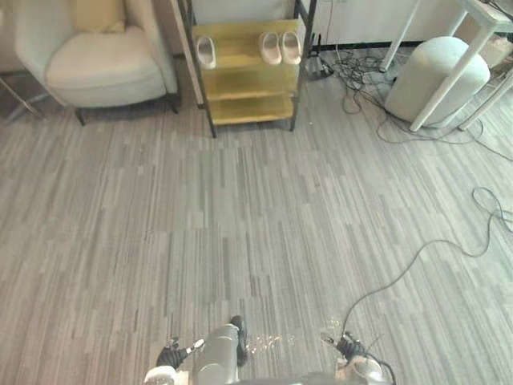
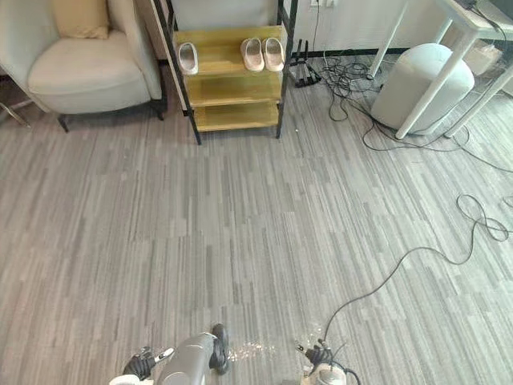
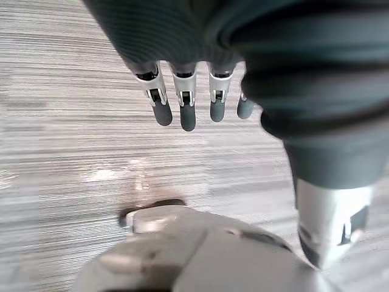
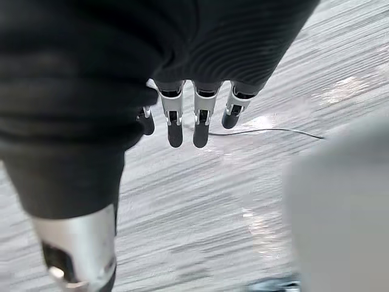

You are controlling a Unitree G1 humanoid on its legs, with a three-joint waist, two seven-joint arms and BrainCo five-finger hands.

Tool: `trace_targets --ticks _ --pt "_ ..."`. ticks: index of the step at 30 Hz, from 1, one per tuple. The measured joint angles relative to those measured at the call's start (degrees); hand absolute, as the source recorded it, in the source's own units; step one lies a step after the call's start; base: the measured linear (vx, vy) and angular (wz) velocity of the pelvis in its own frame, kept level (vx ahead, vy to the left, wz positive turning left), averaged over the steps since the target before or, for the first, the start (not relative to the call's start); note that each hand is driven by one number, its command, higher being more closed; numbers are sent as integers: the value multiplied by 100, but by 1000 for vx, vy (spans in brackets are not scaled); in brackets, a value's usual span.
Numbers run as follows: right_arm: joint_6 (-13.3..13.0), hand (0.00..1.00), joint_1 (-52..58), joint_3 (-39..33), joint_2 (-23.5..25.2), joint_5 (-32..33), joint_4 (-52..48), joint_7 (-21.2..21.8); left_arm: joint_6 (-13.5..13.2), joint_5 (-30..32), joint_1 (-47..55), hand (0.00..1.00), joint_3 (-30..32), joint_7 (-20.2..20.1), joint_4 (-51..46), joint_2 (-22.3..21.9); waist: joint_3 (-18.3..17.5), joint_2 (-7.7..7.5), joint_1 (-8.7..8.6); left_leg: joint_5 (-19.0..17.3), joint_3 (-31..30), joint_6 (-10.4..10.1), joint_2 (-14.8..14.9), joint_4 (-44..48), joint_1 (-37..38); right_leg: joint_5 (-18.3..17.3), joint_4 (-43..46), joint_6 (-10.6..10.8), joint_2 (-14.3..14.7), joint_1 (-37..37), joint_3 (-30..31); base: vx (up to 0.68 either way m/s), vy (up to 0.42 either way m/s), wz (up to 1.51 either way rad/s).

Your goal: Organize the slippers on the shoe rack

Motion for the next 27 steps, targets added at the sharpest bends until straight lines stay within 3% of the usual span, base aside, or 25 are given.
trace_targets --ticks 1,2,3,4,5,6,7,8,9,10,11,12,14,15,16,17,18,19,20,21,24,25,26,27 --pt "3 0 3 1 -1 -5 2 1 0 6 5 0 -42 -4 24 24 4 4 -10 -55 14 7 -22 -14 138 1 479 4 -31 -184 -56 716 206 6" --pt "2 0 -12 1 11 -3 -6 23 8 17 -35 0 -111 -2 25 85 -15 -66 -27 -160 -28 37 -114 -255 656 -118 1369 -218 -220 -655 -562 521 92 8" --pt "1 0 -32 -1 1 -5 -15 30 9 15 -71 0 -114 -1 24 78 -6 -59 -35 -160 -95 38 -121 -477 961 -242 1390 -437 -265 -784 -895 526 70 9" --pt "0 0 -36 0 -7 -4 -17 31 8 6 -88 0 -119 -1 23 68 4 -41 -46 -159 -119 39 -102 -571 1093 -295 1309 -532 -261 -830 -1040 434 12 19" --pt "-12 0 -70 4 -34 -6 -57 33 -4 -16 -158 0 -146 1 17 27 44 53 -88 -158 -209 37 18 -879 1477 -469 756 -781 -167 -1004 -1522 512 -19 29" --pt "-11 0 -132 11 -69 -5 -82 34 -14 -17 -205 0 -160 -1 16 0 73 120 -123 -156 -275 33 146 -1028 1685 -492 -62 -821 -21 -1224 -1719 499 -46 31" --pt "-11 0 -148 12 -75 -4 -89 36 -17 -18 -219 0 -160 -1 16 -1 76 126 -129 -156 -286 33 174 -1048 1716 -476 -293 -825 12 -1298 -1721 579 -135 41" --pt "-8 0 -197 15 -100 1 -167 39 -18 -15 -268 0 -160 1 16 -19 90 149 -202 -156 -425 33 274 -1163 1855 -142 -1402 -830 172 -1548 -1623 617 -192 56" --pt "-2 0 -179 56 -101 1 -210 37 -29 -15 -254 0 -159 0 5 0 66 84 -267 -169 -517 -57 247 -1268 2025 655 -2601 -794 288 -1553 -1384 523 -171 56" --pt "0 0 -163 63 -100 1 -206 39 -31 -16 -248 0 -149 0 5 8 66 66 -267 -182 -558 -123 208 -1289 2051 897 -2801 -822 294 -1546 -1327 557 -216 49" --pt "-4 0 -149 51 -193 5 -213 48 -19 -19 -254 0 -58 18 69 -67 56 150 -285 -324 -734 -365 346 -1294 2323 1655 -2779 -1087 399 -1491 -1233 438 -173 13" --pt "11 0 -213 61 -236 -4 -200 44 -35 -17 -239 0 -18 20 61 -161 44 312 -249 -298 -736 -411 483 -1262 2355 1572 -2636 -1136 493 -1496 -1268 657 -279 15" --pt "9 0 -227 36 -298 7 -201 55 -42 -16 -288 0 152 9 34 -422 37 568 -280 -83 -947 -771 715 -553 2048 1048 -2504 -1209 609 -1375 -1461 538 -231 18" --pt "7 0 -224 -41 -297 10 -205 52 -40 -15 -310 0 187 5 29 -440 48 598 -284 -10 -1009 -887 761 -219 1923 986 -2536 -1230 647 -1273 -1510 618 -252 40" --pt "50 0 -178 2 -247 4 -218 35 -37 -21 -330 0 431 -14 -17 -532 92 630 -300 633 -1163 -999 967 1427 1349 840 -2888 -1270 792 -657 -1638 488 -194 42" --pt "51 0 -112 49 -224 6 -230 36 -41 -21 -327 0 537 -13 -91 -559 153 564 -277 724 -1154 -1039 1117 2273 1040 772 -3117 -1319 840 -276 -1688 468 -188 41" --pt "51 0 -73 50 -210 7 -242 34 -45 -26 -326 0 582 -16 -114 -566 172 548 -258 663 -1097 -1002 1202 2687 885 728 -3212 -1322 869 -59 -1712 320 -120 24" --pt "47 0 10 55 -166 10 -269 31 -72 -29 -315 0 591 -26 -272 -565 196 489 -189 524 -788 -828 1381 3364 535 596 -3385 -1350 898 367 -1732 438 -150 18" --pt "49 0 16 50 -106 13 -275 28 -106 -27 -306 0 587 -29 -439 -579 192 377 -136 407 -465 -633 1477 3595 110 456 -3566 -1333 892 657 -1734 352 -114 14" --pt "46 0 8 33 -88 18 -275 26 -121 -31 -308 0 590 -31 -455 -604 186 367 -124 356 -371 -608 1490 3585 -36 441 -3635 -1311 891 739 -1736 343 -60 4" --pt "48 0 -40 2 -45 56 -241 18 -159 -42 -417 0 568 -46 -560 -649 188 330 -35 119 -28 -585 1226 2164 -773 449 -3949 -1109 816 1077 -1691 390 66 -12" --pt "46 0 -83 -5 -19 60 -217 2 -156 -45 -470 0 565 -45 -567 -648 221 260 8 220 -6 -565 909 937 -817 395 -3982 -1003 662 1138 -1639 441 208 -24" --pt "45 0 -139 -14 -2 60 -141 -15 -152 -32 -485 0 519 -33 -559 -643 235 218 38 1013 -127 -531 551 -589 -720 282 -4002 -808 521 1219 -1564 541 253 -27" --pt "44 0 -138 -13 -3 60 -127 -18 -149 -31 -474 0 511 -28 -543 -643 227 230 48 1297 -179 -581 496 -917 -656 250 -4023 -756 499 1263 -1536 521 263 -27"
